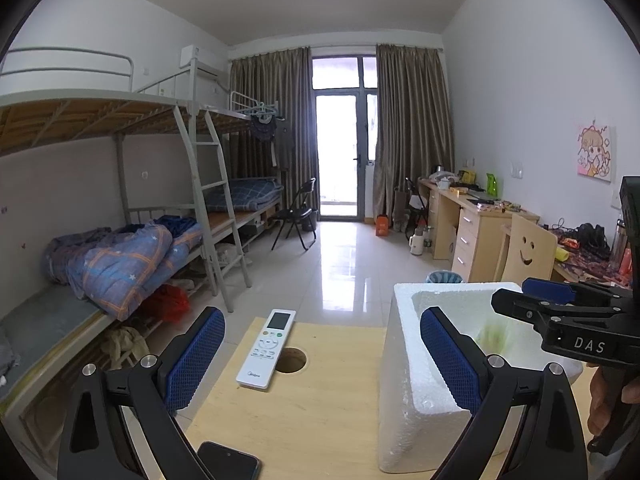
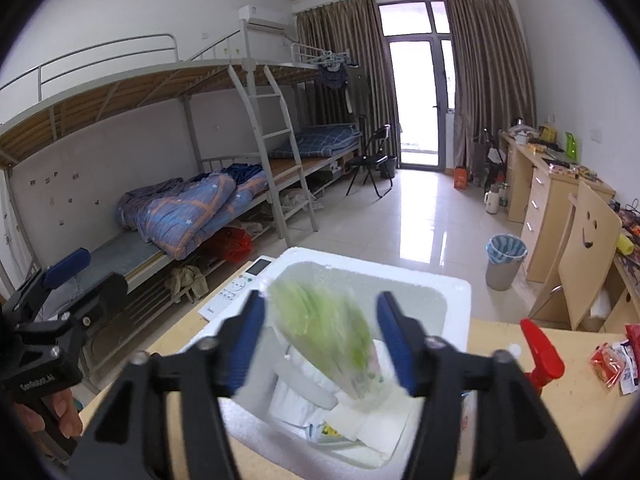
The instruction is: Organize soft objects
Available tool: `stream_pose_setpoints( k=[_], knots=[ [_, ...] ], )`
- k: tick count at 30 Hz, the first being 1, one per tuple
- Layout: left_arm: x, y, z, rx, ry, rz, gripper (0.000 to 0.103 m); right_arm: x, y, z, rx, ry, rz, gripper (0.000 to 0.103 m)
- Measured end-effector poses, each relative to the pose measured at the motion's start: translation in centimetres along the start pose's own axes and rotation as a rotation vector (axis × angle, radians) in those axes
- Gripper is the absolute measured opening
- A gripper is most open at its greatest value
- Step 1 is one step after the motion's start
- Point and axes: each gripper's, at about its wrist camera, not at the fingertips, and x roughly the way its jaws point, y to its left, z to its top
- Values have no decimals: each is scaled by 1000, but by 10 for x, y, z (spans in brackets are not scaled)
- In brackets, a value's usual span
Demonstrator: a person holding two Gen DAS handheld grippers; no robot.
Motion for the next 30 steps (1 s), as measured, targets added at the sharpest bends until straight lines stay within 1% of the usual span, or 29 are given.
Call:
stream_pose_setpoints(
  k=[3,7,11,17,21,25,30],
  knots=[
    [0,2,0,2,0,3,99,1,5,-1,-13,12,-1,72],
    [-1,6,0,1,0,-2,99,2,7,-1,-18,23,3,72],
    [-3,7,1,8,-11,13,99,-1,8,0,-28,17,5,72],
    [-10,-1,4,11,-8,-11,99,-13,9,0,-22,6,-6,72],
    [-23,-9,4,21,-19,-33,99,-31,10,0,-24,-15,-20,72],
    [-45,-18,7,29,-38,-56,99,-55,12,-4,-22,-39,-28,72],
    [-82,-32,9,35,-73,-88,99,-100,16,-13,-18,-86,-56,73]
  ],
)
